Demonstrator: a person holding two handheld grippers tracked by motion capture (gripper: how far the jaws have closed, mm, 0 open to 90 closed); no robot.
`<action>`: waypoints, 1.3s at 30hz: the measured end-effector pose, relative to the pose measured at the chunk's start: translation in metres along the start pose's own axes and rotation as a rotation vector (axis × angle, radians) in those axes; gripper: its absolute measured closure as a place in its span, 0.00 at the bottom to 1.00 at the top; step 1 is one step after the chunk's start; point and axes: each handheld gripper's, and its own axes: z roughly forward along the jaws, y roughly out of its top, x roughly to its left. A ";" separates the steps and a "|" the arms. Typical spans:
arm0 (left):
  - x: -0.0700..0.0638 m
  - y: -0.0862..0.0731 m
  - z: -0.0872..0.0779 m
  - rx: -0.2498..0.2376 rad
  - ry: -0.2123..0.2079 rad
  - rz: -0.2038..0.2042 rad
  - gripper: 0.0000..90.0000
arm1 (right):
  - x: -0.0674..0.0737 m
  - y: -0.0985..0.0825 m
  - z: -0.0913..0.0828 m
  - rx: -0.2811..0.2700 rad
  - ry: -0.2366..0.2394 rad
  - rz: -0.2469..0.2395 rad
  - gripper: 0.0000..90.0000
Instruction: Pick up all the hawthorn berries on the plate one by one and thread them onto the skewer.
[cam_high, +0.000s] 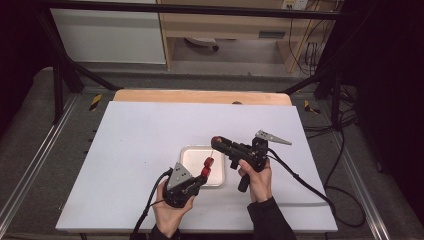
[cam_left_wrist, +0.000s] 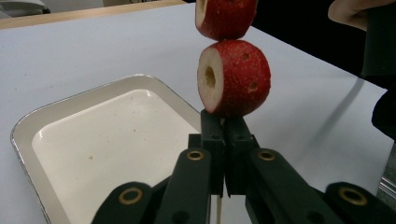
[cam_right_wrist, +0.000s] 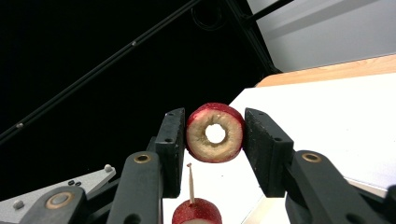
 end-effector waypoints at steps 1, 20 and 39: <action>0.000 0.000 0.000 0.002 0.000 -0.002 0.99 | 0.000 0.000 0.000 -0.004 -0.001 0.004 0.67; -0.002 0.004 0.008 -0.024 -0.013 -0.032 0.99 | 0.003 -0.001 0.003 -0.059 0.002 0.121 0.67; 0.001 0.004 0.008 -0.022 -0.021 -0.058 0.99 | 0.002 -0.004 0.003 -0.055 -0.014 0.063 0.67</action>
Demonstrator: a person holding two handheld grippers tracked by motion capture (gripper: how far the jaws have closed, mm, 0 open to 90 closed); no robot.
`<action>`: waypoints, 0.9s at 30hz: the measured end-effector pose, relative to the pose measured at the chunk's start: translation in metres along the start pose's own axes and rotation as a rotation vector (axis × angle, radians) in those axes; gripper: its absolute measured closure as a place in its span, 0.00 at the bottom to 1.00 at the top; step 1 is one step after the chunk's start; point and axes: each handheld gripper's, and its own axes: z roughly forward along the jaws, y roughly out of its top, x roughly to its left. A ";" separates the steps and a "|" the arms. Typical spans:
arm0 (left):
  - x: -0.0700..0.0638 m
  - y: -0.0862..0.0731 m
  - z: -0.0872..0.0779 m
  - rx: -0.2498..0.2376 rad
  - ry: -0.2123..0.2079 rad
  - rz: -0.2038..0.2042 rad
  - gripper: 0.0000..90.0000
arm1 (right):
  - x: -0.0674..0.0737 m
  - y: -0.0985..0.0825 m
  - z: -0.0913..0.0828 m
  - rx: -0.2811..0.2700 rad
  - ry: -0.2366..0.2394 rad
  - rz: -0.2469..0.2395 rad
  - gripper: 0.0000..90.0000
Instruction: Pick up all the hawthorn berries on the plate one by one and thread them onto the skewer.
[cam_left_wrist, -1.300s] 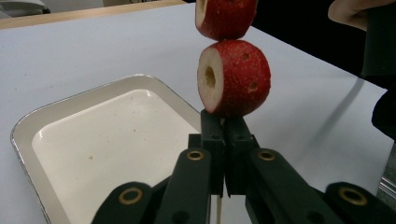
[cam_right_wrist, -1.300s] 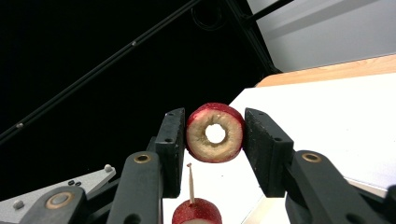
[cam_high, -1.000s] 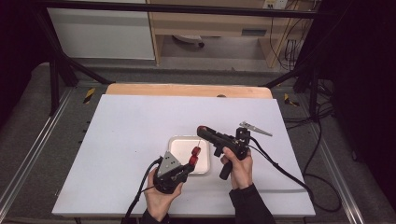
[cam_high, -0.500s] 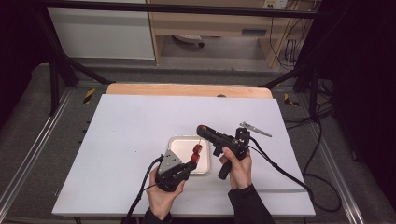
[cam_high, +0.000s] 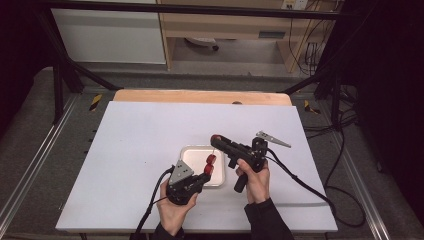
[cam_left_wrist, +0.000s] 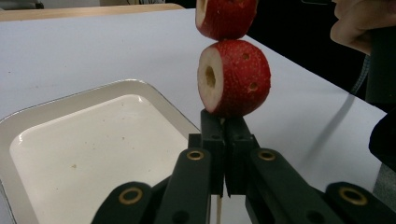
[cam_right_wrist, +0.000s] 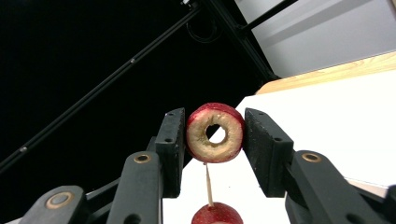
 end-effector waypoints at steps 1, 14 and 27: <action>0.000 0.000 0.000 0.002 0.003 0.001 0.99 | 0.000 0.000 0.000 0.000 0.000 -0.002 0.67; 0.000 0.000 0.003 0.026 -0.036 -0.075 0.99 | -0.001 -0.005 0.000 0.012 -0.012 -0.148 0.67; 0.004 -0.001 -0.001 -0.025 -0.022 -0.098 0.99 | 0.004 -0.020 0.002 0.030 -0.003 -0.255 0.68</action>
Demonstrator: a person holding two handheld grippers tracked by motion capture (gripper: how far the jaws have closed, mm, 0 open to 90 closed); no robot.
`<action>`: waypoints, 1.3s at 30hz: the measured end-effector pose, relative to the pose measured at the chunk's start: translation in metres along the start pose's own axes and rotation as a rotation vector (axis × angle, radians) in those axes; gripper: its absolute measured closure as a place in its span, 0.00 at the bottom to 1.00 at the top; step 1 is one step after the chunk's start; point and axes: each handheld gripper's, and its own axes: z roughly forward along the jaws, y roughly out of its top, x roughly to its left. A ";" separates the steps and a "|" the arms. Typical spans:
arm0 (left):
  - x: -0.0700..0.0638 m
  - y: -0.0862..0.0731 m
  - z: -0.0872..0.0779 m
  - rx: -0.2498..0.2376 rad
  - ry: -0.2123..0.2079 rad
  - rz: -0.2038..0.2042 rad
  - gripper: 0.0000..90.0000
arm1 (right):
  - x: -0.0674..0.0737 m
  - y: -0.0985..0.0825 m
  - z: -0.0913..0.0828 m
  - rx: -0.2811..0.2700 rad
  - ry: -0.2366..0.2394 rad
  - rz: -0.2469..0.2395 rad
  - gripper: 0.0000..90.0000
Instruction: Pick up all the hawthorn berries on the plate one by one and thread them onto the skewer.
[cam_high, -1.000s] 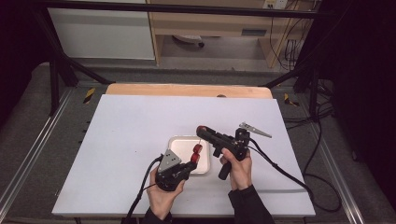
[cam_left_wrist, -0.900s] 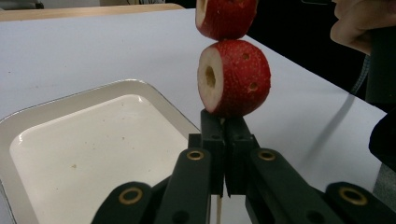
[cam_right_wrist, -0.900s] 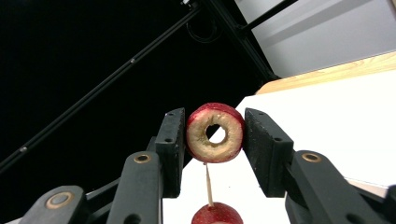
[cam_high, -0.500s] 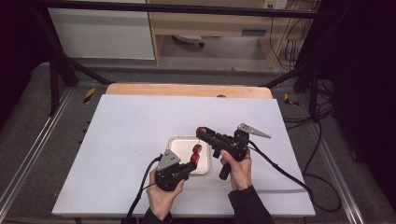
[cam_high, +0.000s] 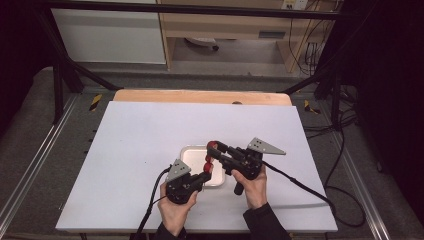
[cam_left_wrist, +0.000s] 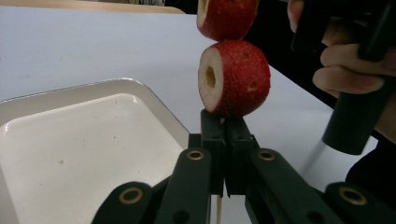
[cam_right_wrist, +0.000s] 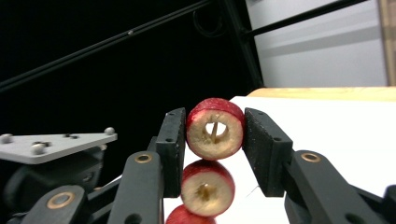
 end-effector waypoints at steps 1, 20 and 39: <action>0.000 -0.001 0.000 -0.003 0.004 0.005 0.99 | 0.000 0.000 0.000 0.005 0.000 0.006 0.68; 0.018 -0.010 -0.012 -0.030 0.056 0.104 0.99 | -0.003 0.005 -0.009 0.113 -0.080 -0.105 0.27; 0.044 0.000 -0.029 0.028 0.111 0.136 0.99 | -0.057 -0.032 -0.059 0.430 -0.262 -0.210 0.01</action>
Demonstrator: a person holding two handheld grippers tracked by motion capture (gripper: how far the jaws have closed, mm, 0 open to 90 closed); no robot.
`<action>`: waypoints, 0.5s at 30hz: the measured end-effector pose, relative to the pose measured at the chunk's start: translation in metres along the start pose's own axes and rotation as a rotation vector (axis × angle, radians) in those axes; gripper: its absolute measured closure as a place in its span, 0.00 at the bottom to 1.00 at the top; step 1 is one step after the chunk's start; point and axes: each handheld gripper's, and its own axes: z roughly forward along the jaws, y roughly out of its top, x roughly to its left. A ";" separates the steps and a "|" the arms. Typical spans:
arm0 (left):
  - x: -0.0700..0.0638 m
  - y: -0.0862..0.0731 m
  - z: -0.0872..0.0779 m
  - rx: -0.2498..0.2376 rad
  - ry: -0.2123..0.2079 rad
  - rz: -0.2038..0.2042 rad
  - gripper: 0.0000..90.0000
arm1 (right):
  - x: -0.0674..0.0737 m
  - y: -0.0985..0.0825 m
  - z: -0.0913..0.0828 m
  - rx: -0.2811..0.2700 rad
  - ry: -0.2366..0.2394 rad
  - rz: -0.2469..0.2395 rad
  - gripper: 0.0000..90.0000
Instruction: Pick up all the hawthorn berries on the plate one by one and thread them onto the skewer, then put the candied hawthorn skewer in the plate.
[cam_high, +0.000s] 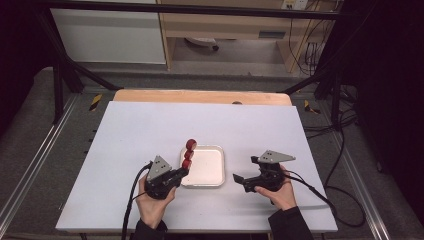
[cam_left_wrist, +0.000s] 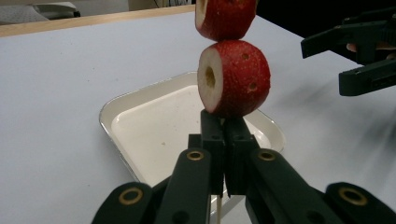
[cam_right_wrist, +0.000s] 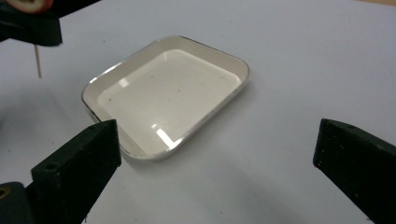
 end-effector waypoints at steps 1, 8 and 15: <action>0.001 0.001 0.000 0.003 -0.001 -0.002 0.99 | -0.003 -0.004 -0.002 0.004 -0.010 0.002 0.01; 0.005 0.011 0.003 0.043 -0.001 0.005 0.99 | -0.015 -0.017 -0.014 0.018 -0.047 0.021 0.01; 0.005 0.025 0.019 0.115 0.006 0.014 0.99 | -0.023 -0.026 -0.023 0.031 -0.070 0.040 0.01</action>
